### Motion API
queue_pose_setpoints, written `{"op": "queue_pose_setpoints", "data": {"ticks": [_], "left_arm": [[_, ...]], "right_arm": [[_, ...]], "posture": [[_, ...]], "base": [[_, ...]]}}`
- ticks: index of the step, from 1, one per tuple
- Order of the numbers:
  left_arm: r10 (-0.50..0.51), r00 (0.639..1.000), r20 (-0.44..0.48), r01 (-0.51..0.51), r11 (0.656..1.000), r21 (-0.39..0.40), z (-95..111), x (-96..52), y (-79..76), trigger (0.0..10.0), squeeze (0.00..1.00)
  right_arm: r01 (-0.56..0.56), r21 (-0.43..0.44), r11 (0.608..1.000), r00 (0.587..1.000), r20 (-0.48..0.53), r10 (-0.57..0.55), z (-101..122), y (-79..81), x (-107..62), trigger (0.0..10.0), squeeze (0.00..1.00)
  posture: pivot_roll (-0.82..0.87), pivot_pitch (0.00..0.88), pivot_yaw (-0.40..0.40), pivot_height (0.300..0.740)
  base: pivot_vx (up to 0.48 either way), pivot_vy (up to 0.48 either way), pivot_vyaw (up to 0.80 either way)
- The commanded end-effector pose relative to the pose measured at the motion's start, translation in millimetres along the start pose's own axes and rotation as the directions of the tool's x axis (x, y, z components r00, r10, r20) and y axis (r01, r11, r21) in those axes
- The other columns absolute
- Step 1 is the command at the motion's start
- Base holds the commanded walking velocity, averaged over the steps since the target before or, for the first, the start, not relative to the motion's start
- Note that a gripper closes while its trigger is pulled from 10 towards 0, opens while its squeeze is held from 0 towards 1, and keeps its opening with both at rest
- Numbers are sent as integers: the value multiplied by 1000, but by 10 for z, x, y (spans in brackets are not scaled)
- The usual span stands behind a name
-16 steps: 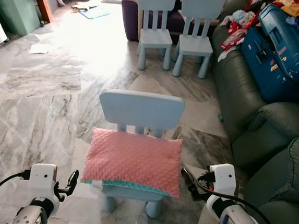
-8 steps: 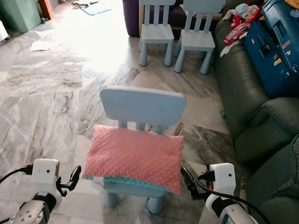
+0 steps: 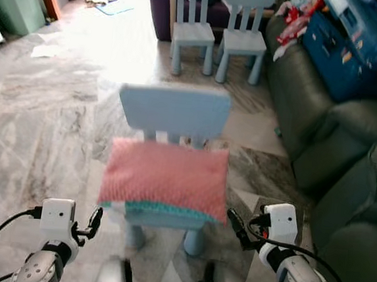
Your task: Move the pillow to the sofa
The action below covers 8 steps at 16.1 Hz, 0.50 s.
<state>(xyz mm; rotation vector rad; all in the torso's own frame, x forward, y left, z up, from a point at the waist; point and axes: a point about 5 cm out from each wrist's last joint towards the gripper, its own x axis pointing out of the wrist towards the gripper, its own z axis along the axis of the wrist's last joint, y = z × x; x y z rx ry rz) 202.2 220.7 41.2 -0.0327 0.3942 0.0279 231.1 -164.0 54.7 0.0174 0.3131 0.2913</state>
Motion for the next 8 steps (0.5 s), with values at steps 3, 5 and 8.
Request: {"op": "queue_pose_setpoints", "data": {"ticks": [3,5,8], "left_arm": [[15,1000,-20,-15,1000,10,-37,-18,40,10000,0],[16,1000,-20,-16,1000,11,-38,-19,41,10000,0],[24,1000,-16,-24,1000,16,-21,1,65,10000,0]], "right_arm": [[1,1,1000,1000,-1,-1,6,7,-14,10000,0],[-1,-2,1000,1000,-1,1,9,7,-8,10000,0],[-5,-12,1000,1000,-2,5,17,-9,17,10000,0]], "posture": [[-96,151,4,537],[-94,145,3,522],[-91,138,2,483]], "base": [[0,0,0],[0,0,0],[0,0,0]]}}
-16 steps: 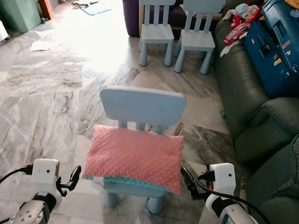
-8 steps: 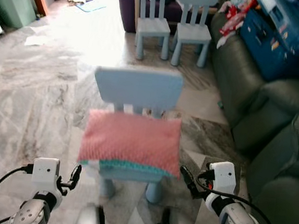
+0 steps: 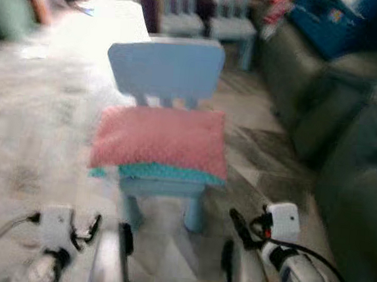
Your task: Move the pillow to the sofa
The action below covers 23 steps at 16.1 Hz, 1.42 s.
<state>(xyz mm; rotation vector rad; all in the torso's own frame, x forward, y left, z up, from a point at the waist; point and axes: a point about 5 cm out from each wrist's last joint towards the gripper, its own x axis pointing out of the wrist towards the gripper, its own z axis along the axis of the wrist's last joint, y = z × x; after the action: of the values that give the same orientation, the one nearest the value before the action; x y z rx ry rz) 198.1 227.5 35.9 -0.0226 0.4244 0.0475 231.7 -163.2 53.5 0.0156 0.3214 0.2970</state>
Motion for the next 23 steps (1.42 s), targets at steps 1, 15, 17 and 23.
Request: {"op": "queue_pose_setpoints", "data": {"ticks": [1,15,17,23], "left_arm": [[3,1000,16,-4,1000,11,46,20,-5,10000,0],[220,939,265,-237,971,31,640,240,351,10000,0],[275,893,356,-295,956,0,915,296,469,10000,0],[327,768,551,-313,942,-124,1672,420,588,10000,0]], "right_arm": [[0,-13,1000,1000,7,0,27,-18,7,10000,0],[-1,-62,998,996,84,6,280,-93,205,10000,0],[14,-99,995,988,154,1,511,-137,285,10000,0],[-51,-43,998,919,389,64,1338,-107,531,10000,0]], "posture": [[-91,137,2,473],[-101,123,-4,338],[-106,117,-3,338],[-106,129,4,338]], "base": [[0,0,0],[0,0,0],[0,0,0],[0,0,0]]}}
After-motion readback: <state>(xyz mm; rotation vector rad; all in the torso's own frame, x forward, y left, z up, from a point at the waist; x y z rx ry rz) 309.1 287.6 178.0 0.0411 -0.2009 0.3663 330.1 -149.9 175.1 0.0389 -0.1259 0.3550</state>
